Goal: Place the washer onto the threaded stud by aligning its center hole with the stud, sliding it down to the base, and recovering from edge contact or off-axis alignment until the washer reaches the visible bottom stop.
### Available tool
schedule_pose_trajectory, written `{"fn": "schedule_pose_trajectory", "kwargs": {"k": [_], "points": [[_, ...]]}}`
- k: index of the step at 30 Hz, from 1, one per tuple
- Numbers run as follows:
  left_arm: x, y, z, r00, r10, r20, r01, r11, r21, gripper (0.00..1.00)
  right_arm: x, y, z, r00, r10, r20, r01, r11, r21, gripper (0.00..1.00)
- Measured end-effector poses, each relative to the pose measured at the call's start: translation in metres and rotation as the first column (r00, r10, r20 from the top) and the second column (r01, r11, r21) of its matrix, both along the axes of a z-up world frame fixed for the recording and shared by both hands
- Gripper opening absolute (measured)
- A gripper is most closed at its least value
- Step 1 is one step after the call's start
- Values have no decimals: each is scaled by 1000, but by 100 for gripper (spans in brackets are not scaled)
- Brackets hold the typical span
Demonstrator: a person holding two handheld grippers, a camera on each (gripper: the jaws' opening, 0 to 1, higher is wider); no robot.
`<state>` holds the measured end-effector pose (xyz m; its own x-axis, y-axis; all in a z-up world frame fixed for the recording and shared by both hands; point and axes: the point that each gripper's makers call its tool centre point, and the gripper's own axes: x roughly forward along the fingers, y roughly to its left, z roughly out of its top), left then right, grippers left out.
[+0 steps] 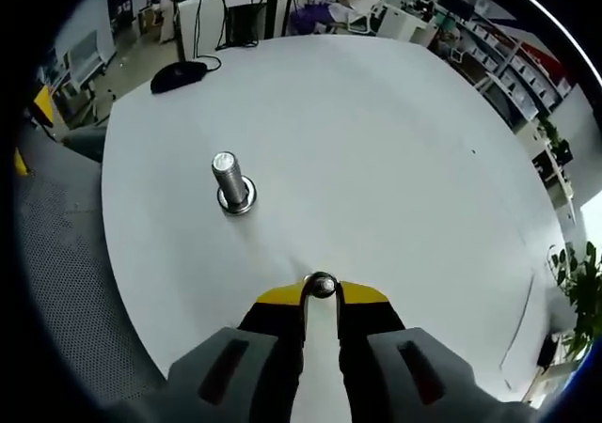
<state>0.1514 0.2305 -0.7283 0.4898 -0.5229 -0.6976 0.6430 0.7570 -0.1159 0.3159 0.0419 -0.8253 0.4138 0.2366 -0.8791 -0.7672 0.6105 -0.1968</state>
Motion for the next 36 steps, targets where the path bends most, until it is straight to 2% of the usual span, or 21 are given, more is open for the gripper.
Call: {"fn": "schedule_pose_trajectory", "kwargs": {"k": [17,22,36], "points": [[-1,1,-2,1000,4,-10,-4,1000,4,26,-1,-5,-28,996,-33,-78,33,999,-8,15],[-1,1,-2,1000,4,-9,-4,1000,4,26,-5,-8,-36,994,-38,-100,34,999,-39,14],[-1,0,-2,1000,0,-9,0,1000,2,26,-12,-13,-34,992,-50,-112,45,998,-45,15]]}}
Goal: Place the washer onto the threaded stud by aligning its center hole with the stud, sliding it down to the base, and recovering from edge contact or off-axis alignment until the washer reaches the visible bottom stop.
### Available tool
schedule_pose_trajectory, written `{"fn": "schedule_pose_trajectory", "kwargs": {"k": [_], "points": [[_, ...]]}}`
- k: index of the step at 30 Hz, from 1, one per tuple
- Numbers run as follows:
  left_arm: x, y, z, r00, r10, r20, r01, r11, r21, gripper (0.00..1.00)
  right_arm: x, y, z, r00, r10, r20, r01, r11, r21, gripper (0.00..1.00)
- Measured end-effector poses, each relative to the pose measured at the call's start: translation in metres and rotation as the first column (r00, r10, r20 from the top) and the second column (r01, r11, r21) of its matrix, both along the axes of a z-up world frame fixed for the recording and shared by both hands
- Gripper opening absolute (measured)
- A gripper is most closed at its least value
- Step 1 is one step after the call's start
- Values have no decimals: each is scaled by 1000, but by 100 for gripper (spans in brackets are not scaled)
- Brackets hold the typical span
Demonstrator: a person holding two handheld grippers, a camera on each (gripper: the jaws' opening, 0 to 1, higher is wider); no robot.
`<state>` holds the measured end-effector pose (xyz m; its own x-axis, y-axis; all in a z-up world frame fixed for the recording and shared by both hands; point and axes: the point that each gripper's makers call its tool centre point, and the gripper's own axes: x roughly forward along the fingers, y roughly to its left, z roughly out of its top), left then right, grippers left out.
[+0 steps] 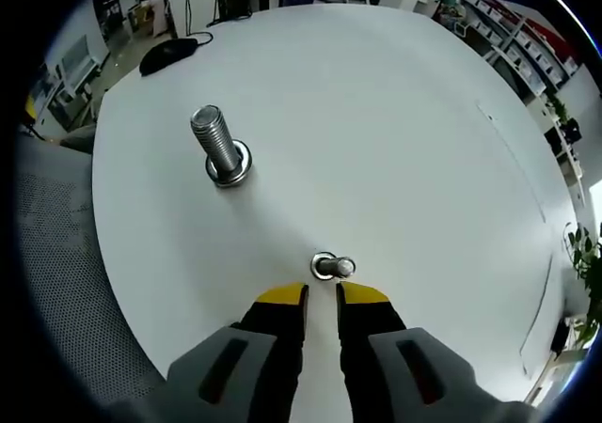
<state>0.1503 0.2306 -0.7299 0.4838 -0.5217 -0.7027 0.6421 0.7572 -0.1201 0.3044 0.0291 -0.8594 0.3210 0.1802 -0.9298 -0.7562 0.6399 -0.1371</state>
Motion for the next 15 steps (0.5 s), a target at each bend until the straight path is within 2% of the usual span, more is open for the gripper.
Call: {"fn": "schedule_pose_trajectory", "kwargs": {"k": [6,11,15], "points": [[-1,0,0,1000,-5,-2,5,1000,3,26,-7,-3,3,999,33,-9,-33,999,-17,16],[-2,-1,-1,1000,-13,-1,13,1000,6,26,-14,-2,5,999,45,-18,-45,999,-4,16],[-1,-1,-1,1000,-14,1,14,1000,9,26,-24,0,2,995,95,-33,-96,995,-16,17]]}}
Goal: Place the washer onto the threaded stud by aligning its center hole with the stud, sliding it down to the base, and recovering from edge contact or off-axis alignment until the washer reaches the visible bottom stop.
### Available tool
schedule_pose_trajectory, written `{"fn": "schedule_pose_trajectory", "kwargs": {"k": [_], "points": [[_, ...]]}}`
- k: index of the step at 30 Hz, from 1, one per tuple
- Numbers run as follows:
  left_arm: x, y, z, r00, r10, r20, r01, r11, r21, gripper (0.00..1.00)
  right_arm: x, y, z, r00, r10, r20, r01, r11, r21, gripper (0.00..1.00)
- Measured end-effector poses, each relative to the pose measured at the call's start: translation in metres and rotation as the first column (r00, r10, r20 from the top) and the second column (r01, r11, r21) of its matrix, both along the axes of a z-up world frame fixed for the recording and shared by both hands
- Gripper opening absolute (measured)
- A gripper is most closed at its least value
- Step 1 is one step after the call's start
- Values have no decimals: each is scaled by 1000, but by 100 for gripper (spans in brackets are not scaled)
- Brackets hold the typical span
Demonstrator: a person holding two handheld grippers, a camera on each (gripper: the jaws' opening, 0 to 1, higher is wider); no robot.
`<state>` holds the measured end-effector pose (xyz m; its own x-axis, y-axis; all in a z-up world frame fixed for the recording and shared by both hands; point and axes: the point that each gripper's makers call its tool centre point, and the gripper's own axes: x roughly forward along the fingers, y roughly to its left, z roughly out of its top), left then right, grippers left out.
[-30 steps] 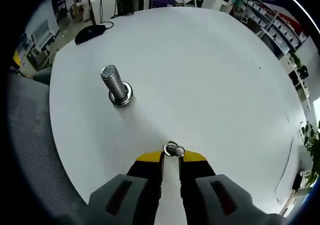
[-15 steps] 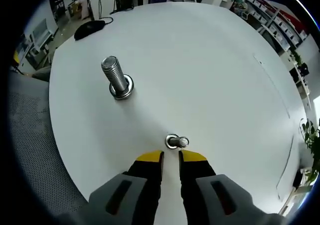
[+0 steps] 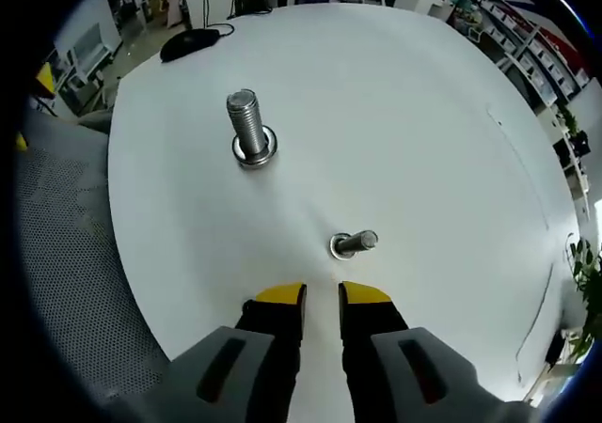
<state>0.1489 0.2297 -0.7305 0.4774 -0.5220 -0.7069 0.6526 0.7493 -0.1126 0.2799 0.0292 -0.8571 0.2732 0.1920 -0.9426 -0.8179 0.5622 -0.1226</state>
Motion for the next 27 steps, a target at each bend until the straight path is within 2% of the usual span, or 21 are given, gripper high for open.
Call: {"fn": "schedule_pose_trajectory", "kwargs": {"k": [10,19,27], "points": [[0,1,-1,1000,-4,0,4,1000,10,26,-12,5,-3,1000,-1,-15,1,1000,26,18],[0,2,-1,1000,2,-1,-2,1000,13,26,-15,0,-11,1000,6,-29,-6,1000,2,18],[0,2,-2,1000,5,-3,-5,1000,17,26,-12,-2,-10,999,-27,-38,28,999,37,18]]}}
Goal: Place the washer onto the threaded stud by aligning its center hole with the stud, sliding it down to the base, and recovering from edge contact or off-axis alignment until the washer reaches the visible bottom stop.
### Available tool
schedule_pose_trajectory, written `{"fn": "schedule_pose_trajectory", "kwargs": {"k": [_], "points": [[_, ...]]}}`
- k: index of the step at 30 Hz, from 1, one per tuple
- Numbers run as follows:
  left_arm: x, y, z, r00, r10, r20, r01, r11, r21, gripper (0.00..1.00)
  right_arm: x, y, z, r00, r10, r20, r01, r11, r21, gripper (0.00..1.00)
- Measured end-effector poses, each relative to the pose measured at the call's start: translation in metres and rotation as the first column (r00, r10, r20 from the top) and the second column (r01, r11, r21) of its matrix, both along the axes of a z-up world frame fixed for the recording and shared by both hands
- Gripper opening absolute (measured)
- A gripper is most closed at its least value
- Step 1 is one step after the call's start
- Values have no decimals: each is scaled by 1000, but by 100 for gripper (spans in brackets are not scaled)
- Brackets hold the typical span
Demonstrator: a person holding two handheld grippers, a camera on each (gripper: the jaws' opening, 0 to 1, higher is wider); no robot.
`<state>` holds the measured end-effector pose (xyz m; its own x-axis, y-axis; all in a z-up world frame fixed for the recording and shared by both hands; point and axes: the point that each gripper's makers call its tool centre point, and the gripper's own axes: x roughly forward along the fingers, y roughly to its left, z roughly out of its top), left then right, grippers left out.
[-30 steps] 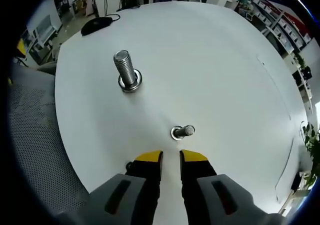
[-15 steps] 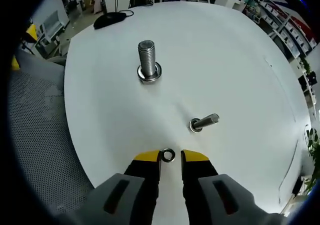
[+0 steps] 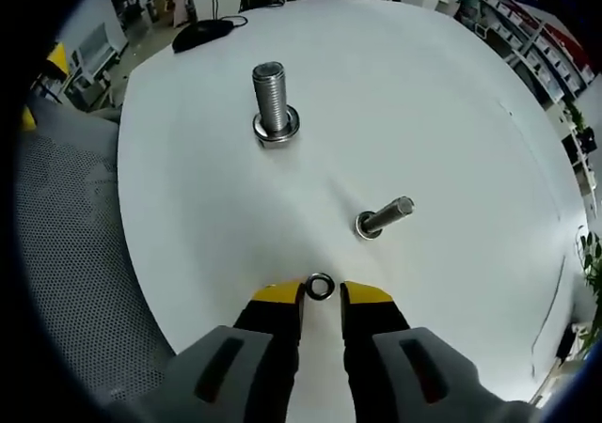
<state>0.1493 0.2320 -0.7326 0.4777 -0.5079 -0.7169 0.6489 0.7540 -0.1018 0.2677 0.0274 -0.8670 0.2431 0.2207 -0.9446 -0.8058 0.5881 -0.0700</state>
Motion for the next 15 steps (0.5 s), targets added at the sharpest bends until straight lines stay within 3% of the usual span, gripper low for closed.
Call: {"fn": "schedule_pose_trajectory", "kwargs": {"k": [4,8,12,15], "points": [[0,0,-1,1000,2,-2,-2,1000,1,26,-1,2,-2,998,59,-4,-59,998,2,16],[0,0,-1,1000,3,-3,-3,1000,0,25,-1,2,-1,998,-26,-65,29,999,44,16],[0,0,-1,1000,2,-4,-2,1000,2,25,0,2,-2,996,34,-84,-34,999,1,16],[0,0,0,1000,-1,-3,1,1000,2,25,0,2,-1,991,27,-129,-33,998,-48,15]]}}
